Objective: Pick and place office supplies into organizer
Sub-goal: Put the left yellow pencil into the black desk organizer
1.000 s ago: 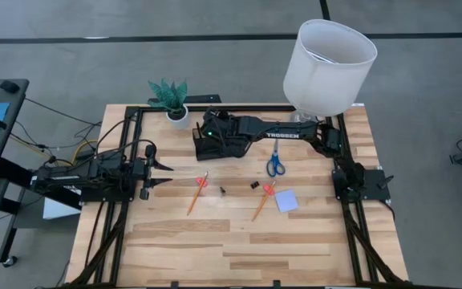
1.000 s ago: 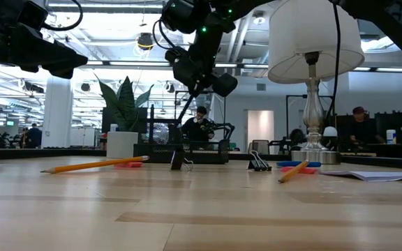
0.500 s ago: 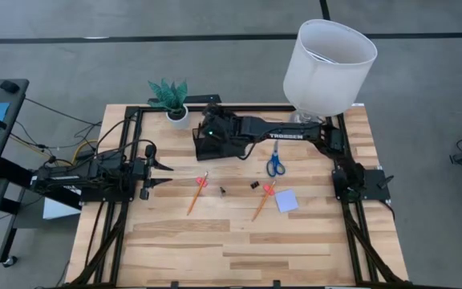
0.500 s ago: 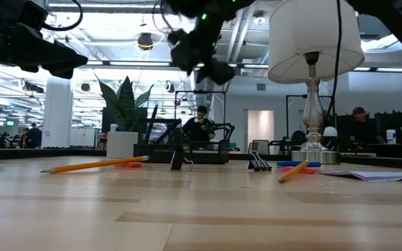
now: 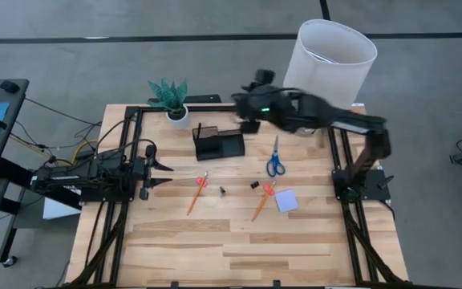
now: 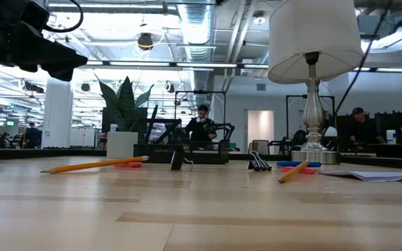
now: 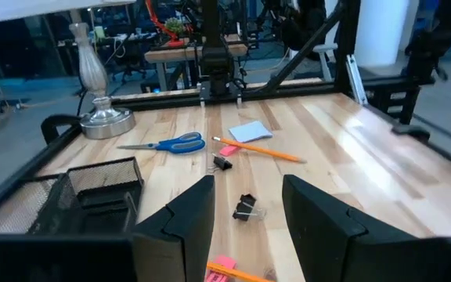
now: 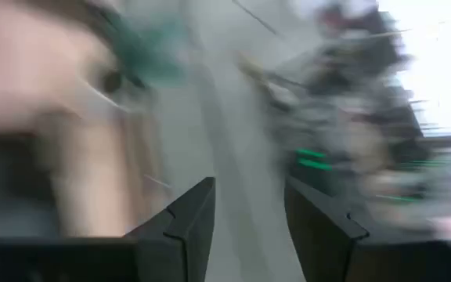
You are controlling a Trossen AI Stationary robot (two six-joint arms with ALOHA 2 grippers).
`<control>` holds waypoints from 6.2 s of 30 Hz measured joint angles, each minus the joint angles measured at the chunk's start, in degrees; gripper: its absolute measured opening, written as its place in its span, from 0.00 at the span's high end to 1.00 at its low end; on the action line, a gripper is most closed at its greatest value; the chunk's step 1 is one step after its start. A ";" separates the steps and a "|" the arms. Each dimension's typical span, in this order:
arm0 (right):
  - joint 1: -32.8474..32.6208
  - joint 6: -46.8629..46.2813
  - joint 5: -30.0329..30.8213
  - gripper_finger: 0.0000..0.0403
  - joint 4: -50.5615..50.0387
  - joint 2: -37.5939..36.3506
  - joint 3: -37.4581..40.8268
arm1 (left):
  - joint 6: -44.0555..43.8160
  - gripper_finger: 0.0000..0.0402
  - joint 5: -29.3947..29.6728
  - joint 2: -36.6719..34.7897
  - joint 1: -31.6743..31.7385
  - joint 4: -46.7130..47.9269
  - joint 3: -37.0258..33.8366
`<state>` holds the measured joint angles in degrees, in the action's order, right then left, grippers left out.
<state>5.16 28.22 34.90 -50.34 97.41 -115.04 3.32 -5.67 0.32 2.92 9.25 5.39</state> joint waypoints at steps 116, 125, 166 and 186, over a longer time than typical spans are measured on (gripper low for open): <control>-33.52 -66.76 49.19 0.66 11.17 -36.25 84.67 | -54.50 0.64 60.49 93.64 -20.73 -33.49 26.01; -33.52 -66.79 49.02 0.67 8.93 -36.25 84.67 | -43.03 0.64 56.42 93.61 -22.01 -32.54 26.01; -33.52 -71.79 49.02 0.67 1.02 -36.25 84.67 | -56.54 0.64 44.86 93.55 -13.14 -21.62 26.01; -33.52 -71.81 49.02 0.67 1.06 -36.25 84.67 | -57.14 0.64 41.63 93.55 -11.40 -21.92 26.01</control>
<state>-28.36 -43.59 83.92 -49.28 61.17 -30.37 -53.83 35.96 93.86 -8.49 -12.67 31.40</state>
